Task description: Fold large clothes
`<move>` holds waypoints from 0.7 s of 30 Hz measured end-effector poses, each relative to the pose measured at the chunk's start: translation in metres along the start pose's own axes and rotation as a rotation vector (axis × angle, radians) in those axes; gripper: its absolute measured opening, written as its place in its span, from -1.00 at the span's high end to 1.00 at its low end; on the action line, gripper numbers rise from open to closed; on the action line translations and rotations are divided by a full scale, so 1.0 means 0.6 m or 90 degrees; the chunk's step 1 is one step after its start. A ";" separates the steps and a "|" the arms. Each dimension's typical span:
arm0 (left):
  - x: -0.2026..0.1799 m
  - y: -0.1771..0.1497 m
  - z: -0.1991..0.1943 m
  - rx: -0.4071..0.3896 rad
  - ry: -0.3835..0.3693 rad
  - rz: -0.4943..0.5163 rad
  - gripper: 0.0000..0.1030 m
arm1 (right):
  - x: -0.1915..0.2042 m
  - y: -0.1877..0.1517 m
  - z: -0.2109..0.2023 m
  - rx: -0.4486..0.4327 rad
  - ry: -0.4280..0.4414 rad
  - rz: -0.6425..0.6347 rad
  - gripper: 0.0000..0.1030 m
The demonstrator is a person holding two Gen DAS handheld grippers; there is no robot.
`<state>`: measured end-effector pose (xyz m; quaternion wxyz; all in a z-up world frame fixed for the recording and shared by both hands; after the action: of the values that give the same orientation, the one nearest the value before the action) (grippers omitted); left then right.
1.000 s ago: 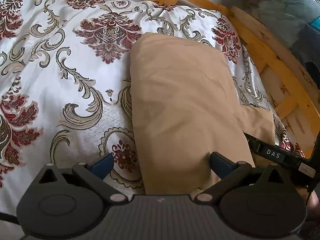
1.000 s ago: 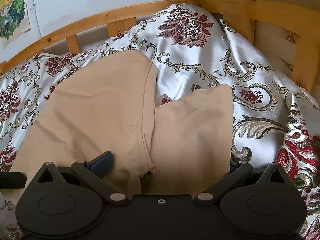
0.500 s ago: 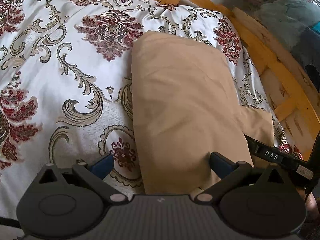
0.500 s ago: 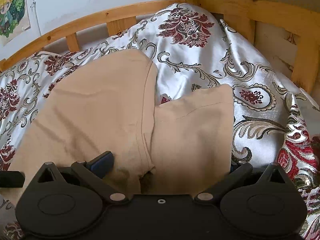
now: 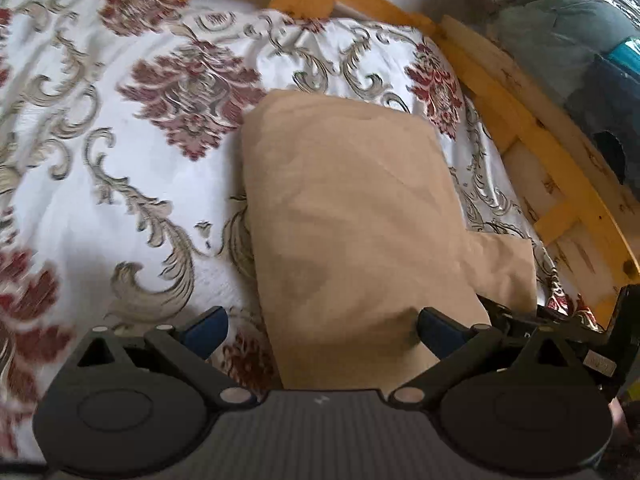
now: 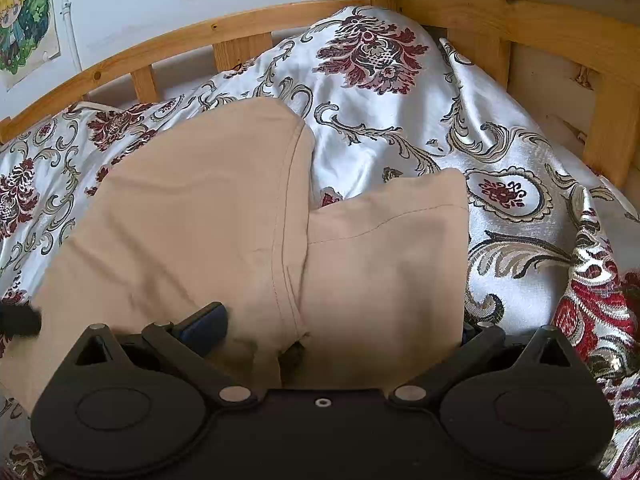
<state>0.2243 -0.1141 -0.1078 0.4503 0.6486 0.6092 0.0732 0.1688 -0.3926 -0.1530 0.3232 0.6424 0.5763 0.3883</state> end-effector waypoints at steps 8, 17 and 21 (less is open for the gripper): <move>0.025 0.023 0.078 0.059 -0.074 -0.023 -1.00 | 0.002 -0.001 0.002 -0.021 -0.006 0.013 -0.93; 0.025 0.022 0.107 0.102 -0.097 -0.078 -0.83 | 0.018 -0.003 -0.010 -0.020 0.031 0.001 -0.14; -0.001 0.028 0.089 0.071 -0.072 -0.022 -0.51 | 0.027 -0.002 -0.021 -0.044 0.026 -0.027 0.42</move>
<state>0.2707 -0.1389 -0.1275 0.4482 0.6651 0.5973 -0.0053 0.1577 -0.3765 -0.1460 0.3414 0.6104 0.5826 0.4140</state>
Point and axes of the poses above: each gripper's, at about its wrist camera, not at the fingertips, and z roughly the way its jaws point, x to its left, y to its top, the point moved 5 cm from there along z, roughly the way its jaws point, and after that the axes turned 10 degrees about -x, right-handed, at the moved point
